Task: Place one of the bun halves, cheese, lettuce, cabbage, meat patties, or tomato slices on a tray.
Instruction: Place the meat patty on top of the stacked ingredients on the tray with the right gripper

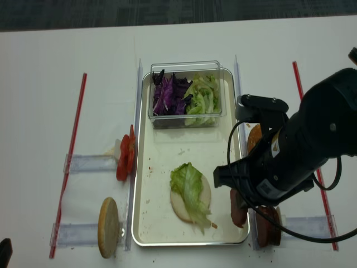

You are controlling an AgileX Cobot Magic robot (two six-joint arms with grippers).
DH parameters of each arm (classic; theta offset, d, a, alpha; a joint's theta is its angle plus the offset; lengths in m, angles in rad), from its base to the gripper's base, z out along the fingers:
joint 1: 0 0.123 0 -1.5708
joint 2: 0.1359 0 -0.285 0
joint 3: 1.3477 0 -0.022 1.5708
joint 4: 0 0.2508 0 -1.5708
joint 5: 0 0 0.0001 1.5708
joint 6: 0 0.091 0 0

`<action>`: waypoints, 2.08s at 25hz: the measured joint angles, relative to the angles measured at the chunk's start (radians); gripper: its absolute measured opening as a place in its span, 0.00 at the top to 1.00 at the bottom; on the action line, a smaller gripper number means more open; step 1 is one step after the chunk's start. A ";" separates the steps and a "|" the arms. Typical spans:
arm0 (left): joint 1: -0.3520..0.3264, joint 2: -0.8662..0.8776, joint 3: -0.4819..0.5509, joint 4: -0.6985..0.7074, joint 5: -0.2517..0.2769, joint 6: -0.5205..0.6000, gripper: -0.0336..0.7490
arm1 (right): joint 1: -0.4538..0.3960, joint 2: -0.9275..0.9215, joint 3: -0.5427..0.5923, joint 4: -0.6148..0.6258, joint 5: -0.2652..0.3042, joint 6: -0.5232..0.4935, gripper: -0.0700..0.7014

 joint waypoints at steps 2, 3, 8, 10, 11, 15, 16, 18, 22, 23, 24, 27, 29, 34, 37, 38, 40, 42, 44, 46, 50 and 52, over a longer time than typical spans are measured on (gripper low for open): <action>0.000 0.000 0.000 0.000 0.000 0.000 0.59 | 0.000 0.000 0.000 0.018 -0.028 -0.014 0.82; 0.000 0.000 0.000 0.000 0.000 0.000 0.59 | 0.000 0.000 0.000 0.029 -0.042 -0.026 0.82; 0.000 0.000 0.000 0.000 0.000 0.000 0.59 | 0.000 0.007 0.002 0.124 -0.095 -0.108 0.82; 0.000 0.000 0.000 0.000 0.000 0.000 0.59 | 0.000 0.024 0.002 0.166 -0.104 -0.143 0.82; 0.000 0.000 0.000 0.000 0.000 0.000 0.59 | 0.000 0.036 0.002 0.187 -0.109 -0.163 0.82; 0.000 0.000 0.000 0.000 0.000 0.000 0.59 | 0.000 0.082 0.002 0.270 -0.151 -0.239 0.82; 0.000 0.000 0.000 0.000 0.000 0.000 0.59 | 0.000 0.093 0.002 0.295 -0.167 -0.258 0.82; 0.000 0.000 0.000 0.000 0.000 0.000 0.59 | 0.000 0.113 0.002 0.346 -0.190 -0.309 0.82; 0.000 0.000 0.000 0.000 0.000 0.000 0.59 | 0.000 0.172 0.002 0.470 -0.210 -0.412 0.82; 0.000 0.000 0.000 0.000 0.000 0.000 0.59 | 0.000 0.185 0.002 0.503 -0.219 -0.441 0.82; 0.000 0.000 0.000 0.000 0.000 0.000 0.59 | 0.000 0.198 0.002 0.529 -0.226 -0.469 0.82; 0.000 0.000 0.000 0.000 0.000 0.000 0.59 | 0.000 0.236 0.002 0.618 -0.253 -0.550 0.82; 0.000 0.000 0.000 0.000 0.000 0.000 0.59 | 0.000 0.258 0.002 0.667 -0.265 -0.601 0.82; 0.000 0.000 0.000 0.000 0.000 0.000 0.59 | 0.000 0.304 -0.006 0.714 -0.284 -0.658 0.82; 0.000 0.000 0.000 0.000 0.000 0.000 0.59 | 0.000 0.321 -0.026 0.719 -0.288 -0.662 0.82; 0.000 0.000 0.000 0.000 0.000 0.000 0.59 | 0.000 0.327 -0.033 0.722 -0.289 -0.664 0.82; 0.000 0.000 0.000 0.000 0.000 0.000 0.59 | 0.000 0.341 -0.043 0.724 -0.289 -0.664 0.82; 0.000 0.000 0.000 0.000 0.000 0.000 0.59 | -0.002 0.356 -0.045 0.724 -0.289 -0.664 0.82; 0.000 0.000 0.000 0.000 0.000 0.000 0.59 | -0.014 0.369 -0.045 0.724 -0.279 -0.665 0.82; 0.000 0.000 0.000 0.000 0.000 0.000 0.59 | -0.035 0.373 -0.045 0.724 -0.267 -0.666 0.82; 0.000 0.000 0.000 0.000 0.000 0.000 0.59 | -0.050 0.373 -0.045 0.715 -0.262 -0.666 0.82; 0.000 0.000 0.000 0.000 0.000 0.000 0.59 | -0.050 0.373 -0.045 0.715 -0.262 -0.666 0.82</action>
